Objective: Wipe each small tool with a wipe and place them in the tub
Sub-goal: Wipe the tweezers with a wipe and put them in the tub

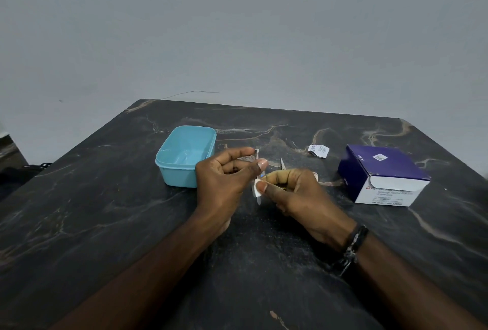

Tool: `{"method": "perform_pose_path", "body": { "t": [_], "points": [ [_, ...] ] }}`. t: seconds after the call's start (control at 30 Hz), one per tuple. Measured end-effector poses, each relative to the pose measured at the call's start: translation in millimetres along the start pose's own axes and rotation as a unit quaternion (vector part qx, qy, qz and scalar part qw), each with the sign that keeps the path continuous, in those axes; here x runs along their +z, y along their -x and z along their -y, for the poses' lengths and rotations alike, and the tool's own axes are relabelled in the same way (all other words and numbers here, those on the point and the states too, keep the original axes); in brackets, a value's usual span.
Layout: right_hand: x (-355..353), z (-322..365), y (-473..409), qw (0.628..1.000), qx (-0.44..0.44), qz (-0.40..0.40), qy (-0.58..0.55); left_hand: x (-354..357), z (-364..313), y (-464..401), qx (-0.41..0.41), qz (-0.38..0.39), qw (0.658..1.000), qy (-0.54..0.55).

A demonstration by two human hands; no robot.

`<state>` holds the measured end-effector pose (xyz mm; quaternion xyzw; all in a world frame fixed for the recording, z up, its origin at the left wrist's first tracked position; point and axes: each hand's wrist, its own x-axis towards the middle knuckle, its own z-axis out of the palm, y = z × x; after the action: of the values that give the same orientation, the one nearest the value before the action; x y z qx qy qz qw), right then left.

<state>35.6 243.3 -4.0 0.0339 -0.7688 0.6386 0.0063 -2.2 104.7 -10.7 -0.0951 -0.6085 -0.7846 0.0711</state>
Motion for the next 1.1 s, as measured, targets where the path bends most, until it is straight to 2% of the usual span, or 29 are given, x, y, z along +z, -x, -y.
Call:
{"method": "perform_pose_path", "body": {
  "t": [0.2, 0.4, 0.5, 0.67, 1.1],
  "points": [
    [3, -1, 0, 1.000, -0.006, -0.003, -0.003, 2, -1, 2, 0.007, -0.007, 1.000, 0.013],
    [-5, 1, -7, 0.992, -0.024, -0.117, -0.038, 5, 6, 1, -0.041, 0.013, 0.999, -0.019],
    [-10, 4, -7, 0.986, -0.028, -0.147, -0.078, 5, 11, 0, -0.068, 0.051, 0.995, -0.050],
    [-9, 2, -7, 0.984, -0.035, -0.157, -0.072, 6, 12, 6, -0.073, 0.115, 0.989, -0.051],
    [-3, 5, -5, 0.985, -0.031, -0.156, -0.073, 7, 17, 6, -0.056, 0.140, 0.986, -0.073]
  ]
}}
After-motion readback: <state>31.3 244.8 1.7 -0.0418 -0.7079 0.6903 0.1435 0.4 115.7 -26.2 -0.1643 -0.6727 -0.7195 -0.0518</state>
